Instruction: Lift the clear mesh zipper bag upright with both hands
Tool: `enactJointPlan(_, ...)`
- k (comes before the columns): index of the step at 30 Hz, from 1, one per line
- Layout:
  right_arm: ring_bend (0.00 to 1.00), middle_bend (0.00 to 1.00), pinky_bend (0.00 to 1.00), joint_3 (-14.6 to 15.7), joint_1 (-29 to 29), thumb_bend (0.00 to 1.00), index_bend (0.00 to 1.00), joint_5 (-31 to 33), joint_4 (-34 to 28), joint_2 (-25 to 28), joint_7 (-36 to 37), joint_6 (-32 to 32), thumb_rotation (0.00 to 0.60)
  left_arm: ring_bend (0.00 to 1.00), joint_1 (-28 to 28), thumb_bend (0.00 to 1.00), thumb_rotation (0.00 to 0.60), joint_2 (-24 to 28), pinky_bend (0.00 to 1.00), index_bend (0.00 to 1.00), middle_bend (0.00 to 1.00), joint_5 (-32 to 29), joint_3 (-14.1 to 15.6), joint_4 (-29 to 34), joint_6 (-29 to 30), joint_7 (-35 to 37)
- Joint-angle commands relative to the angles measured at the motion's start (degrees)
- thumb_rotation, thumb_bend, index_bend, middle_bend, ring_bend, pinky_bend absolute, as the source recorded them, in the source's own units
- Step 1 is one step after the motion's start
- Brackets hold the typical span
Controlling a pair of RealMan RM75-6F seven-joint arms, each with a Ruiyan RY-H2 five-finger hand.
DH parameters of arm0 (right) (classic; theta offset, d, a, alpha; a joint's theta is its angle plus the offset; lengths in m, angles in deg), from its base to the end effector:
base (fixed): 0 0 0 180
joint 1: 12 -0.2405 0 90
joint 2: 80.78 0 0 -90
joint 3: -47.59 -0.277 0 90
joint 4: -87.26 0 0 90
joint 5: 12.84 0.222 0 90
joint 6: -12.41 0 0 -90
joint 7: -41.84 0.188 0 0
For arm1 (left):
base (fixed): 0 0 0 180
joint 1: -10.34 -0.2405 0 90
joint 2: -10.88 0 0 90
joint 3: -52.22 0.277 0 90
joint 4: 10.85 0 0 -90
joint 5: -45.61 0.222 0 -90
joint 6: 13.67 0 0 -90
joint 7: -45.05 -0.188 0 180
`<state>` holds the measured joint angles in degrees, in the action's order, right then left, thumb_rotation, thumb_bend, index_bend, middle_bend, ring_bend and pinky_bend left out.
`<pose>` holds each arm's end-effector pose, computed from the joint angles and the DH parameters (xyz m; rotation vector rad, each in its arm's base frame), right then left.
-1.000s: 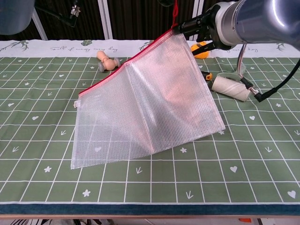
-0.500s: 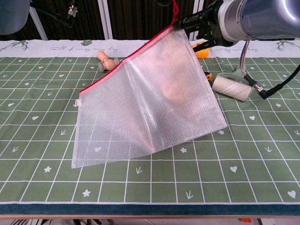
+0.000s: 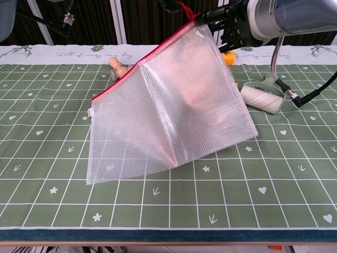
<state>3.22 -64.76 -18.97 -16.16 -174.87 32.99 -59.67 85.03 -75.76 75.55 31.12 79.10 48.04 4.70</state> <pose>-0.0379 -0.4347 0.0028 0.7414 -2.0899 1.3317 0.0674 0.4697 0.0052 -1.8011 -0.7484 -1.0619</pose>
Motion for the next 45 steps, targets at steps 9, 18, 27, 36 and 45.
enactJointPlan(9, 0.04, 0.22, 0.23, -2.0, 0.2, 0.59, 0.66, 1.5, -1.3, 0.7, 1.4, -0.8, 0.600, 0.00, -1.7, 0.38, 0.600, 1.5, 0.00, 0.62, 0.16, 0.4, 1.0, 1.9, 0.6, 0.3)
enactJointPlan(18, 0.04, 0.23, 0.23, -4.1, 0.6, 0.60, 0.67, 4.0, -2.0, 1.5, 2.9, -1.0, 0.600, 0.00, -2.8, 0.38, 0.600, 2.1, 0.00, 0.62, 0.16, 0.2, 1.9, 2.6, 0.9, 0.3)
enactJointPlan(27, 0.04, 0.24, 0.23, -5.5, 0.8, 0.61, 0.68, 5.1, -2.4, 2.4, 3.7, -1.2, 0.600, 0.00, -3.8, 0.38, 0.600, 2.7, 0.00, 0.62, 0.16, 0.0, 2.5, 2.5, 1.2, 0.2)
enactJointPlan(36, 0.04, 0.24, 0.23, -6.4, 0.7, 0.61, 0.68, 5.9, -2.7, 2.9, 4.7, -1.5, 0.600, 0.00, -4.7, 0.38, 0.600, 3.3, 0.00, 0.62, 0.16, 0.2, 2.9, 2.6, 1.3, 0.4)
enactJointPlan(45, 0.04, 0.24, 0.23, -7.0, 0.9, 0.61, 0.68, 6.0, -2.4, 4.1, 4.8, -2.4, 0.600, 0.00, -6.5, 0.38, 0.600, 5.2, 0.00, 0.62, 0.16, 0.6, 3.7, 4.0, 1.8, 0.7)
